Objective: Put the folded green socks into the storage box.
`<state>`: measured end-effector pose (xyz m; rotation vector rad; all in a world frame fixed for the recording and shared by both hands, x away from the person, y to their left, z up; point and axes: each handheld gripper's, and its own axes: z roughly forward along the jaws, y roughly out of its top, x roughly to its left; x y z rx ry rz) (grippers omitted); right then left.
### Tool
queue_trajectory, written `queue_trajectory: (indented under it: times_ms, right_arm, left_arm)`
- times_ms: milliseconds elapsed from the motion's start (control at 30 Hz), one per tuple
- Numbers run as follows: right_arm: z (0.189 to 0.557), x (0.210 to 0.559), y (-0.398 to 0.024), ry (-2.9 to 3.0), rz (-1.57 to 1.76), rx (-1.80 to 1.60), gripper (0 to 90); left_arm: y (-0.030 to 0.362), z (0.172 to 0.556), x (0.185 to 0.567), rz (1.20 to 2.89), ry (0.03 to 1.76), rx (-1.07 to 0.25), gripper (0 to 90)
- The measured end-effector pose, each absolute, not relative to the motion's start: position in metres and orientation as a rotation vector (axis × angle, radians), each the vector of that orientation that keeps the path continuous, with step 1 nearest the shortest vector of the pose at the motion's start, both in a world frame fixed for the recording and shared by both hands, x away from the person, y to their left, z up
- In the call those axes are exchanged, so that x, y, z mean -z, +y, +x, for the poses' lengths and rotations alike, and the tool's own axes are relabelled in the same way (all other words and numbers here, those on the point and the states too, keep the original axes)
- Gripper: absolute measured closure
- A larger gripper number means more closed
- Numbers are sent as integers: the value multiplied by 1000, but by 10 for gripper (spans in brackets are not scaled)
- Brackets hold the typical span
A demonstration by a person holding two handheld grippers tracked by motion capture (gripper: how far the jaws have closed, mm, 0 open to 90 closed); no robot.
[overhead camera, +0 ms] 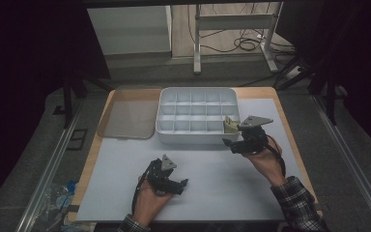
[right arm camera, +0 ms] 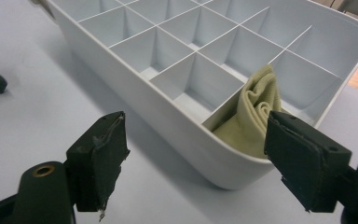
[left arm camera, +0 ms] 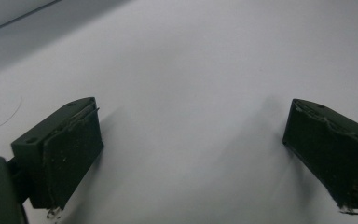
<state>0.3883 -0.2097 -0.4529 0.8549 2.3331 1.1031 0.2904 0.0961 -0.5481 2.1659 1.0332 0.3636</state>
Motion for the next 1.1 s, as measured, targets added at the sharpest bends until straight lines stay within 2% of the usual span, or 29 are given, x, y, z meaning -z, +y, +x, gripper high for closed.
queue_trajectory:
  times_ms: [433,1100]
  right_arm:
    - [370,459,-209,2396,825,-1078,146]
    - [346,480,-214,2459,819,-1094,104]
  left_arm:
    - [96,291,548,2166,1032,-367,41]
    - [96,290,548,2167,1032,-365,41]
